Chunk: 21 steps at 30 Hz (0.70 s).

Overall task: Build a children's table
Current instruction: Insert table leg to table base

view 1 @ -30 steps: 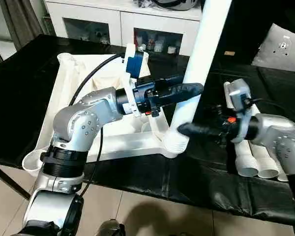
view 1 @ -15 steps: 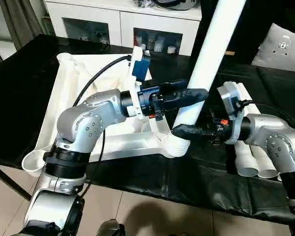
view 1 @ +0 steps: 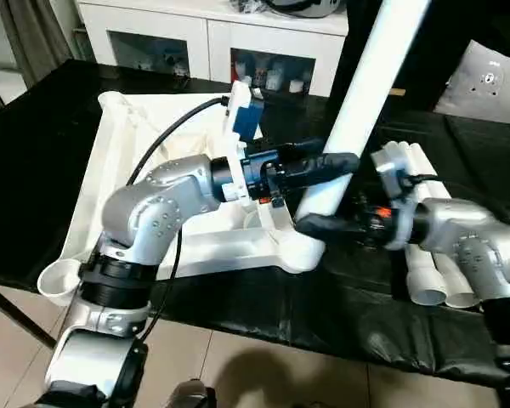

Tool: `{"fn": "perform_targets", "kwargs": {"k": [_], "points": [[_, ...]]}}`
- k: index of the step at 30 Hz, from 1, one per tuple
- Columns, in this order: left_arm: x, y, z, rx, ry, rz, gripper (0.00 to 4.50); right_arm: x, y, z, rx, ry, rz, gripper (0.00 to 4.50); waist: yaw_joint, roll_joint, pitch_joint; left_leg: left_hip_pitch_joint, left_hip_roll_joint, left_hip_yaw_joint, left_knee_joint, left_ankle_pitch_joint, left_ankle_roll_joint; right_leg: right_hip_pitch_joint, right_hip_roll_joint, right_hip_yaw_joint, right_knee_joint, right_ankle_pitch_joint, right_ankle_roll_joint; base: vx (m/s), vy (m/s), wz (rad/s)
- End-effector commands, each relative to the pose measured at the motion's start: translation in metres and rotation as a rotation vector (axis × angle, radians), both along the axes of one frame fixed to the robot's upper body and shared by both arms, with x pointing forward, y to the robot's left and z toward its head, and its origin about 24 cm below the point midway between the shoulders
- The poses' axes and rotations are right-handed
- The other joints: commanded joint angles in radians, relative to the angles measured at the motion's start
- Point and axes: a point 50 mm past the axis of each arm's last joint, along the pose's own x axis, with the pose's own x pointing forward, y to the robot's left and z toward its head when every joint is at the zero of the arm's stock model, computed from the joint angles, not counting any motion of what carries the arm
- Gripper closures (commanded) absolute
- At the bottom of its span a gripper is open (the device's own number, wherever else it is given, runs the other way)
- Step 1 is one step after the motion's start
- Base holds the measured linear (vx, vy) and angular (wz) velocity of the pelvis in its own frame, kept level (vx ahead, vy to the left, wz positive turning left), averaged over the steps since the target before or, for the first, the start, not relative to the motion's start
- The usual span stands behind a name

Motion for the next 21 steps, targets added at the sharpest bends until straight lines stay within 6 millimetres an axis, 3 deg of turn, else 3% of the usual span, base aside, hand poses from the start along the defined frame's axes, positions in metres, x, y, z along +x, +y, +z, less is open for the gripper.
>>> {"fn": "perform_targets", "kwargs": {"k": [1, 6, 11, 18, 21], "points": [[0.004, 0.002, -0.006, 0.031, 0.004, 0.063, 1.83, 0.003, 0.0, 0.003, -0.012, -0.027, -0.045, 2.61, -0.002, -0.007, -0.092, 0.029, 0.033, -0.006, -0.065, -0.191, -0.01, 0.045, -0.071, 0.032, -0.078, -0.234, -0.197, 0.0, 0.0, 0.0], [0.011, 0.007, -0.005, 0.069, -0.135, 0.241, 1.38, 0.01, 0.005, 0.001, -0.018, -0.052, -0.154, 2.62, -0.004, -0.005, -0.093, 0.027, 0.035, -0.008, -0.068, -0.188, -0.018, 0.045, -0.072, 0.034, -0.08, -0.226, -0.179, 0.0, 0.0, 0.0], [0.012, 0.006, -0.003, 0.064, -0.173, 0.329, 1.32, 0.016, 0.008, 0.0, -0.005, -0.052, -0.231, 2.62, -0.004, -0.002, -0.093, 0.029, 0.035, -0.007, -0.068, -0.199, -0.026, 0.044, -0.072, 0.034, -0.078, -0.225, -0.178, 0.0, 0.0, 0.0], [0.007, -0.007, -0.012, 0.024, -0.072, 0.341, 2.02, 0.016, 0.015, -0.003, 0.003, -0.048, -0.265, 2.62, -0.005, -0.007, -0.093, 0.026, 0.033, -0.005, -0.066, -0.195, -0.02, 0.045, -0.072, 0.034, -0.077, -0.216, -0.183, 0.0, 0.0, 0.0], [0.005, -0.011, -0.014, 0.024, -0.067, 0.325, 2.1, 0.017, 0.016, -0.003, -0.002, -0.05, -0.274, 2.62, -0.005, -0.006, -0.092, 0.027, 0.034, -0.006, -0.067, -0.201, -0.018, 0.044, -0.073, 0.034, -0.08, -0.232, -0.18, 0.0, 0.0, 0.0]]}}
